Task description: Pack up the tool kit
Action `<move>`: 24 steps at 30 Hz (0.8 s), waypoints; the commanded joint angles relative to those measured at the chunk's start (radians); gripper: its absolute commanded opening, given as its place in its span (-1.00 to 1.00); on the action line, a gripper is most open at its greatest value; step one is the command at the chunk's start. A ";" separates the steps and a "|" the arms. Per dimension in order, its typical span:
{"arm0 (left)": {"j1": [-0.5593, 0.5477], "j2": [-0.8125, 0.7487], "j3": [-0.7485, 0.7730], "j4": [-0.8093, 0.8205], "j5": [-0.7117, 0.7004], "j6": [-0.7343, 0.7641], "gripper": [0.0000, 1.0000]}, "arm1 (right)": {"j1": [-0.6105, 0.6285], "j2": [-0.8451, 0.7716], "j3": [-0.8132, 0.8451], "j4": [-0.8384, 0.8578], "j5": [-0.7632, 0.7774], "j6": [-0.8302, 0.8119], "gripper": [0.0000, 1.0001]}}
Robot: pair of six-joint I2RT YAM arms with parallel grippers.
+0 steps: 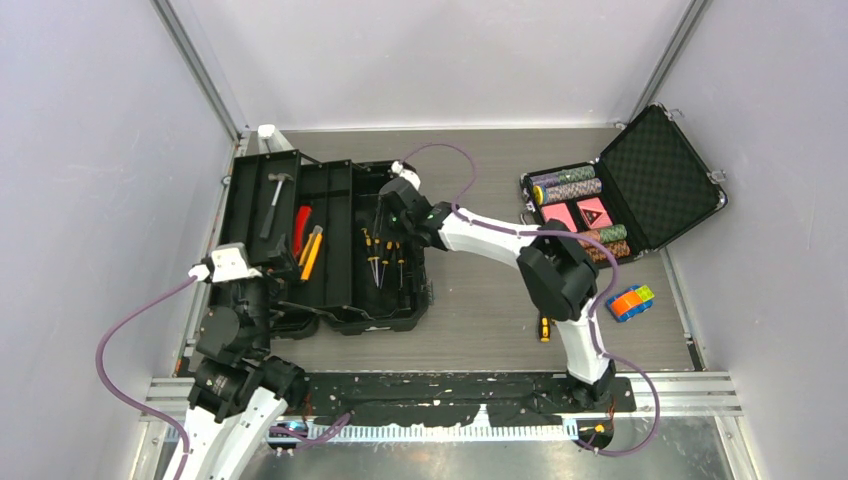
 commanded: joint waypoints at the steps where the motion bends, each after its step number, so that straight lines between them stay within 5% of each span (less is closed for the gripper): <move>1: 0.005 -0.013 0.005 0.055 0.006 -0.001 0.94 | 0.010 0.034 0.079 0.060 0.120 0.052 -0.59; 8: 0.005 -0.019 0.006 0.054 0.005 0.003 0.94 | 0.010 0.094 0.185 0.003 0.154 0.005 -0.13; 17: 0.005 -0.024 0.007 0.052 0.005 0.005 0.94 | 0.010 -0.012 0.156 -0.049 0.143 -0.108 0.04; 24: 0.005 -0.030 0.006 0.051 0.002 0.004 0.94 | -0.003 -0.260 0.019 -0.136 0.175 -0.264 0.08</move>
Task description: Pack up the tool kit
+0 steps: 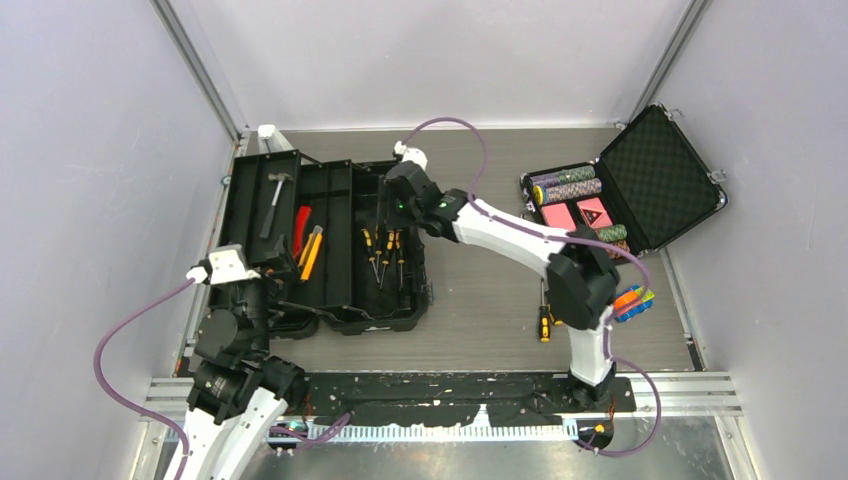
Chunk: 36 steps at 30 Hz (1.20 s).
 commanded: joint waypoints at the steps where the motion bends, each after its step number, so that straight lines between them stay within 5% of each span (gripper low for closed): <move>1: 0.005 -0.016 0.006 0.049 0.003 0.004 0.94 | -0.015 -0.260 -0.083 -0.067 0.060 -0.137 0.10; 16: 0.005 -0.007 0.007 0.046 0.006 -0.001 0.94 | -0.246 -0.784 -0.697 -0.465 0.064 -0.131 0.28; 24: 0.005 0.003 0.004 0.054 0.006 -0.005 0.95 | -0.396 -0.835 -0.947 -0.518 -0.117 -0.057 0.33; 36: 0.005 0.022 0.004 0.054 0.003 -0.001 0.95 | -0.511 -0.822 -1.063 -0.506 -0.149 -0.047 0.37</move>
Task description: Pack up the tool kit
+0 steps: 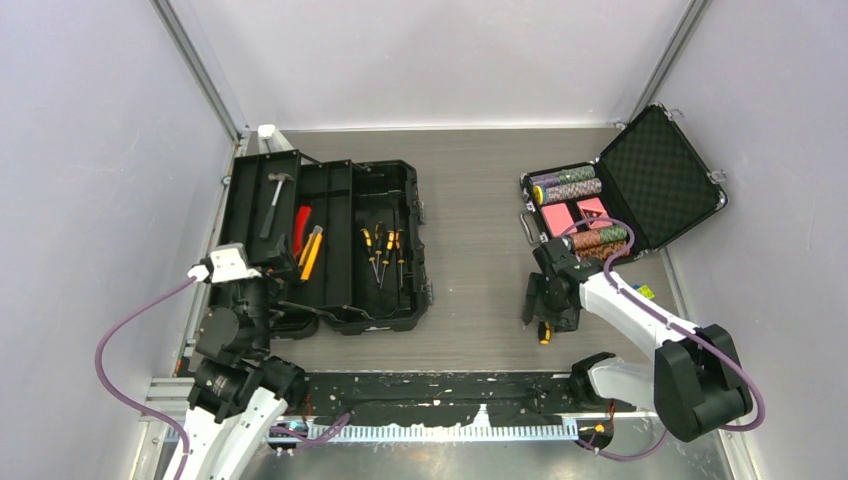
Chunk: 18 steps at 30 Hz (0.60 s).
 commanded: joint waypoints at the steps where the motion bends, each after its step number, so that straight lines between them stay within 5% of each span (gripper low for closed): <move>1: 0.005 0.015 0.003 0.053 0.002 0.001 0.95 | -0.026 0.016 -0.026 0.037 -0.050 0.008 0.34; 6: 0.005 0.020 0.004 0.053 0.002 0.003 0.95 | -0.027 0.062 -0.023 0.106 -0.141 -0.012 0.03; 11: 0.005 0.020 0.003 0.054 -0.006 0.008 0.95 | -0.005 0.105 0.013 0.155 -0.183 -0.014 -0.51; 18: 0.005 0.029 0.001 0.055 0.000 0.008 0.95 | 0.067 0.171 0.127 0.245 -0.187 0.009 -0.75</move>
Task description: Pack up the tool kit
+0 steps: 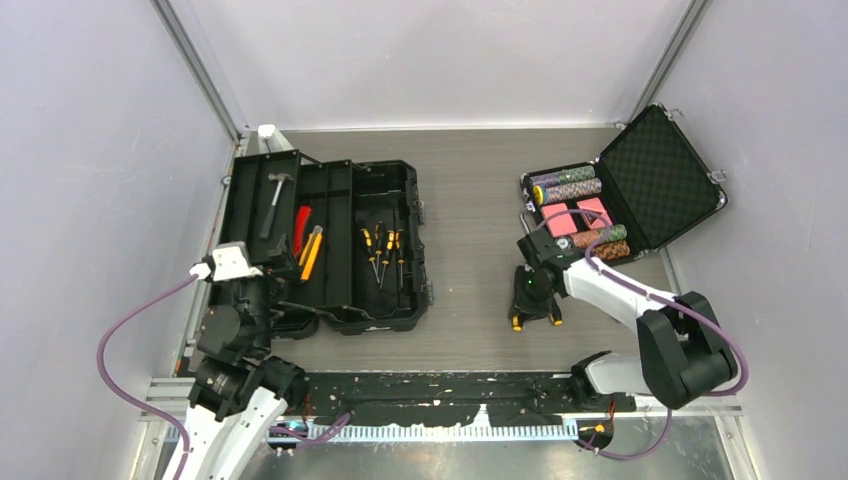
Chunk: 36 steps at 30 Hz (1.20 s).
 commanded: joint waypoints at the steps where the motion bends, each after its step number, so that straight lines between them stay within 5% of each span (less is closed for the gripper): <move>1: 0.005 0.018 0.001 0.053 0.001 0.007 0.95 | 0.040 0.056 0.116 0.130 -0.025 0.018 -0.77; 7: 0.006 0.021 0.000 0.054 -0.001 0.008 0.95 | 0.104 0.090 0.290 0.127 0.033 -0.075 -0.89; 18: 0.005 0.034 0.002 0.054 0.067 0.008 0.95 | 0.235 0.140 0.676 -0.026 0.098 -0.638 -0.89; 23: 0.005 0.125 0.093 0.005 0.377 0.012 0.93 | 0.340 0.089 0.696 -0.056 0.142 -0.922 -0.89; 36: -0.024 0.599 0.510 -0.328 1.098 0.025 0.88 | 0.506 -0.068 0.657 -0.153 0.295 -1.322 -0.89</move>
